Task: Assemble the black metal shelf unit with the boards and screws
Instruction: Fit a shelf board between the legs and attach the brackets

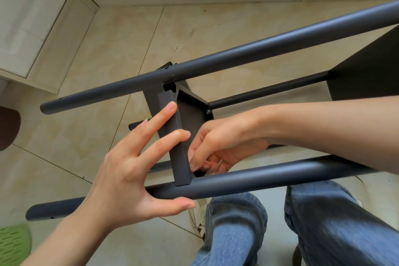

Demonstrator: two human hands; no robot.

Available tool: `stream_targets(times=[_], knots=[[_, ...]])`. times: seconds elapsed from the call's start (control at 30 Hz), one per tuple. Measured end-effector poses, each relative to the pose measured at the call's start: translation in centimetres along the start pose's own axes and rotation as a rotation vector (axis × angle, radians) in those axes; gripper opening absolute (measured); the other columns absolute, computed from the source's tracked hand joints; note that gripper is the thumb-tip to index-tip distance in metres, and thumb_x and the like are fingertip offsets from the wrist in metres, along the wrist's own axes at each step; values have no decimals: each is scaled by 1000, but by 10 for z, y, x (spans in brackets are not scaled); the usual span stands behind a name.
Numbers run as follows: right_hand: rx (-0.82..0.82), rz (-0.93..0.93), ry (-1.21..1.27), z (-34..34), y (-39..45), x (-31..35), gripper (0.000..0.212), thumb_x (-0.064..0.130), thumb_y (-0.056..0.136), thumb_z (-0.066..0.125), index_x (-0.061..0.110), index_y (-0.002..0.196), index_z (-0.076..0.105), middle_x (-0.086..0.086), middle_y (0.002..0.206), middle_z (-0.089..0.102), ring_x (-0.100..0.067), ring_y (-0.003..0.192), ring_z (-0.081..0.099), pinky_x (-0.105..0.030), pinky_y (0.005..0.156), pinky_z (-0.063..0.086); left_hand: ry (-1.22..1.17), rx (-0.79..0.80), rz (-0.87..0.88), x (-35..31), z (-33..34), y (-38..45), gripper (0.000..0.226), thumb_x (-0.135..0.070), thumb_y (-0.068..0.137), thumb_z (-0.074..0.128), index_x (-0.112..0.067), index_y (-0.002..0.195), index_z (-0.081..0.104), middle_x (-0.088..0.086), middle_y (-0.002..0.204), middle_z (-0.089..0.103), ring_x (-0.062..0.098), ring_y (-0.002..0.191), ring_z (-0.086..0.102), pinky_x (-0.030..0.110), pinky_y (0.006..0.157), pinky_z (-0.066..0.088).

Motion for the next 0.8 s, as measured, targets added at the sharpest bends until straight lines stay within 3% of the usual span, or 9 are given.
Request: stream_targets(times=[0.2, 0.4, 0.6, 0.8], knots=[[-35, 21, -78, 2, 1, -2, 16, 20, 95, 58, 8, 86, 64, 0, 63, 44, -10, 56, 41, -23, 62, 38, -9, 2, -3, 0, 0, 0, 81, -78, 76, 62, -28, 138, 49, -1, 165, 26, 8, 144, 39, 38, 102, 46], [1, -24, 18, 2, 2, -3, 21, 9, 95, 56, 9, 74, 61, -2, 63, 48, -12, 59, 46, -26, 68, 42, -11, -1, -5, -1, -1, 1, 81, -78, 76, 62, -29, 138, 49, -1, 165, 26, 6, 143, 38, 37, 101, 47], [-34, 18, -72, 4, 2, -3, 17, 19, 95, 58, 9, 83, 64, -1, 64, 50, -11, 59, 46, -22, 64, 42, -20, -1, -1, -1, 1, -1, 82, -77, 75, 64, -26, 138, 50, 1, 165, 27, 10, 144, 39, 40, 101, 48], [-20, -21, -47, -1, 0, 1, 18, 10, 92, 59, 9, 75, 62, -1, 61, 50, -13, 61, 47, -28, 70, 42, -17, 2, -3, -1, -2, 4, 79, -79, 76, 61, -29, 137, 49, -4, 165, 25, 6, 140, 40, 35, 88, 53]])
Point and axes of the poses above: each hand's wrist, its own y-axis towards the middle knuckle, its own z-axis out of the palm, x = y × z, the point moved 1 cm from there along y, towards the middle knuckle
